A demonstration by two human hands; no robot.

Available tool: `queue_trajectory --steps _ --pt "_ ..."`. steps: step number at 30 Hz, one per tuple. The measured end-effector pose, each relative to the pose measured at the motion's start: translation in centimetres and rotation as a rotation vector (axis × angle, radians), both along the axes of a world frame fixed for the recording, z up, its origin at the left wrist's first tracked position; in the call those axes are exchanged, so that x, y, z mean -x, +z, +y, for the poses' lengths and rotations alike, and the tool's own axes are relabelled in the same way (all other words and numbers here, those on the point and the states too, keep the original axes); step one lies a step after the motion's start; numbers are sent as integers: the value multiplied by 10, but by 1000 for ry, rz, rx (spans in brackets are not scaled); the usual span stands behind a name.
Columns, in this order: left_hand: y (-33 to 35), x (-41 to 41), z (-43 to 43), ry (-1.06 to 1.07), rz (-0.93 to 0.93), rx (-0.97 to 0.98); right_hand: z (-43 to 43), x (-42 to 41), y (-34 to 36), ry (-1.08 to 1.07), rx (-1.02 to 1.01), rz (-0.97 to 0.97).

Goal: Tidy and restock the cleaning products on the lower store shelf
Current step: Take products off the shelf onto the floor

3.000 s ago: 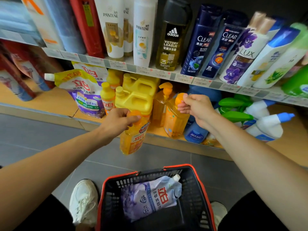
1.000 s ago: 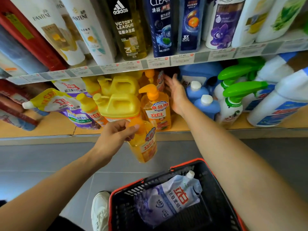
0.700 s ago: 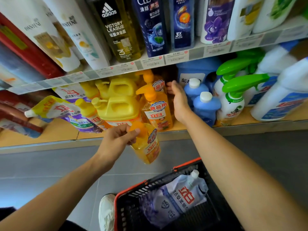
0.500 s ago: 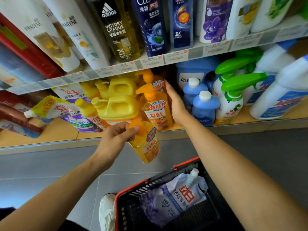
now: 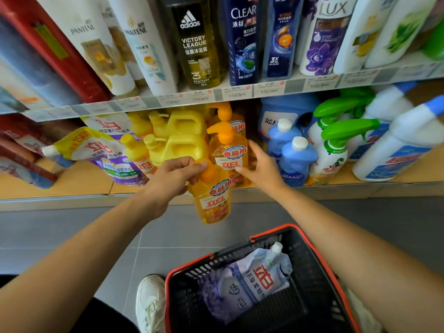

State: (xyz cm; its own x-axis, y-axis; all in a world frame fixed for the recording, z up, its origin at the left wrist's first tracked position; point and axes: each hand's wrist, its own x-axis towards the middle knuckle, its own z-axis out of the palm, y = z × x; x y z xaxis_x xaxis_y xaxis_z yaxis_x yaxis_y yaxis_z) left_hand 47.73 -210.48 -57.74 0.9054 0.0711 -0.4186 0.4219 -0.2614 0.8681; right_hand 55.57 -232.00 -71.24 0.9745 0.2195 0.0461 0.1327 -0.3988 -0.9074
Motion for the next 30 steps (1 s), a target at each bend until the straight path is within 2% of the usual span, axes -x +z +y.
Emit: queue_trajectory --steps 7,15,17,19,21,23,25,30 --pt "1 3 11 49 4 25 20 -5 -6 -176 55 -72" --pt "3 -1 9 82 -18 58 16 -12 2 -272 107 0" --pt "4 -3 7 76 -27 62 9 0 5 -162 40 73" --pt "5 -5 5 62 -37 70 6 15 13 132 -37 197" --pt "7 -6 2 49 -42 83 10 26 22 321 -55 234" --pt "9 -7 -2 16 -54 95 18 35 27 331 -156 223" --pt "10 -7 -5 -30 -76 109 22 40 32 252 -225 183" --pt "11 -10 -3 -201 -190 23 11 37 38 135 -241 121"
